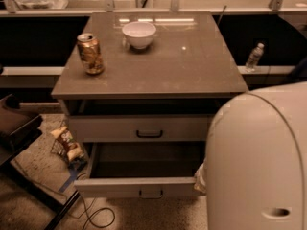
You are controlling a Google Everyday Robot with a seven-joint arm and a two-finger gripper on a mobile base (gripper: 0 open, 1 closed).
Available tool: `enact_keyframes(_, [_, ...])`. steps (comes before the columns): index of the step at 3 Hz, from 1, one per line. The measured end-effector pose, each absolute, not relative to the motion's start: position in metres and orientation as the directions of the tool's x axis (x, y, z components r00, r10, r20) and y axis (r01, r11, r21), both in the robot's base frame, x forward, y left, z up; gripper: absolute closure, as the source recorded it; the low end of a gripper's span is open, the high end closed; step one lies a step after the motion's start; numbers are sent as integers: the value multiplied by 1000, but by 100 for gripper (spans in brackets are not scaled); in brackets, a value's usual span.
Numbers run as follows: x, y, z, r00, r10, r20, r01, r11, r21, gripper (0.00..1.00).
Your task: Open middle drawer
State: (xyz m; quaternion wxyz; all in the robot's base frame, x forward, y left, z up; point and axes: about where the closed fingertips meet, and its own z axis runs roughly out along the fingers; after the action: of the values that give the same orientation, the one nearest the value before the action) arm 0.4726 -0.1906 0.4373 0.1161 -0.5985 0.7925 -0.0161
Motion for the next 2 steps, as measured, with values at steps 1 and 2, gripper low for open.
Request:
enact_keyframes(1, [473, -190, 437, -257, -952, -165, -945, 283, -164, 100])
enact_keyframes(2, [431, -194, 427, -234, -966, -106, -969, 241, -61, 100])
